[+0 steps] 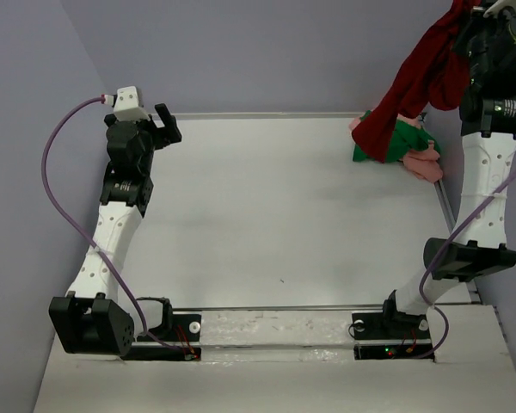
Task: Fold and stack the t-shirts
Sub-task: Move the tshirt to the center of the board
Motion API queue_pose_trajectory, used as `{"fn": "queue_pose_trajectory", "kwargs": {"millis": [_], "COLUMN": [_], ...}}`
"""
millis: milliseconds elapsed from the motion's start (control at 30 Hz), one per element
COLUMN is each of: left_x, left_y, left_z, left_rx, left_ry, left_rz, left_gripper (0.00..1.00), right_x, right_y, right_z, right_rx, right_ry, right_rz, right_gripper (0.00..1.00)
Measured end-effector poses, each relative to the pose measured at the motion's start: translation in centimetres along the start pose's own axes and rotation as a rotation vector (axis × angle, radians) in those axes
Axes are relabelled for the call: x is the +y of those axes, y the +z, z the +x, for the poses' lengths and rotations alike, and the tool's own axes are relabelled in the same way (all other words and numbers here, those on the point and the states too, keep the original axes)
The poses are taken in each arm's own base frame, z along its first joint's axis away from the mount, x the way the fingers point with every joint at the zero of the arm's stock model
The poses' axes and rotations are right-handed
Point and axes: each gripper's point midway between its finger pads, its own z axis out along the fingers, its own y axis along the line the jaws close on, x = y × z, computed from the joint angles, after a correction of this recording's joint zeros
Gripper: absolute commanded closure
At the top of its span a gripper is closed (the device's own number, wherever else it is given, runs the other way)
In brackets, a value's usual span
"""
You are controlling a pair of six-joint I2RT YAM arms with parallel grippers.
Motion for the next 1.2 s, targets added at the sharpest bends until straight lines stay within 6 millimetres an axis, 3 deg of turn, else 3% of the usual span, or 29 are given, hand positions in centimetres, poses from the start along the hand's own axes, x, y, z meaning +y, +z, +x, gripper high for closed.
{"fn": "queue_pose_trajectory", "kwargs": {"millis": [300,533,667,733,767,800,833,867,933,1000,1100,1200], "left_x": [-1.0,-0.6,-0.2,0.2,0.3,0.5,0.7,0.9,1.1,1.6,2.4,3.8], "left_y": [-0.1,0.0,-0.1,-0.1,-0.2,-0.2,-0.3,-0.3,-0.3,-0.5,-1.2,-2.2], "left_z": [0.2,0.1,0.4,0.4,0.3,0.1,-0.2,-0.9,-2.8,-4.4,-5.8,-5.8], "left_rx": [0.005,0.0,0.008,0.014,0.015,0.015,0.015,0.009,-0.02,-0.051,-0.082,-0.079], "left_ry": [0.001,-0.004,-0.01,-0.014,-0.017,-0.02,-0.026,-0.031,-0.043,-0.054,-0.068,-0.074], "left_rz": [0.028,0.005,-0.017,-0.039,-0.05,-0.062,-0.076,-0.096,-0.129,-0.166,-0.221,-0.298], "left_gripper": [0.01,0.01,0.01,0.01,0.01,0.01,0.01,0.01,0.01,0.01,0.01,0.01], "right_x": [0.7,1.3,3.4,6.8,10.2,11.5,15.6,17.4,23.2,27.2,30.4,32.0], "right_y": [1.3,0.6,0.3,-0.2,-0.9,-1.2,-2.4,-3.1,-5.8,-8.3,-10.7,-12.1], "right_z": [7.9,9.7,9.8,9.7,9.4,9.3,9.0,8.7,8.2,7.9,8.5,11.5], "right_rx": [0.196,0.244,0.252,0.259,0.258,0.256,0.256,0.254,0.26,0.272,0.308,0.4], "right_ry": [-0.002,0.007,0.039,0.02,0.013,0.011,0.019,0.025,0.061,0.093,0.124,0.155], "right_rz": [-0.037,-0.073,-0.135,-0.197,-0.267,-0.295,-0.385,-0.429,-0.574,-0.676,-0.756,-0.781], "right_gripper": [1.0,1.0,1.0,1.0,1.0,1.0,1.0,1.0,1.0,1.0,1.0,1.0]}}
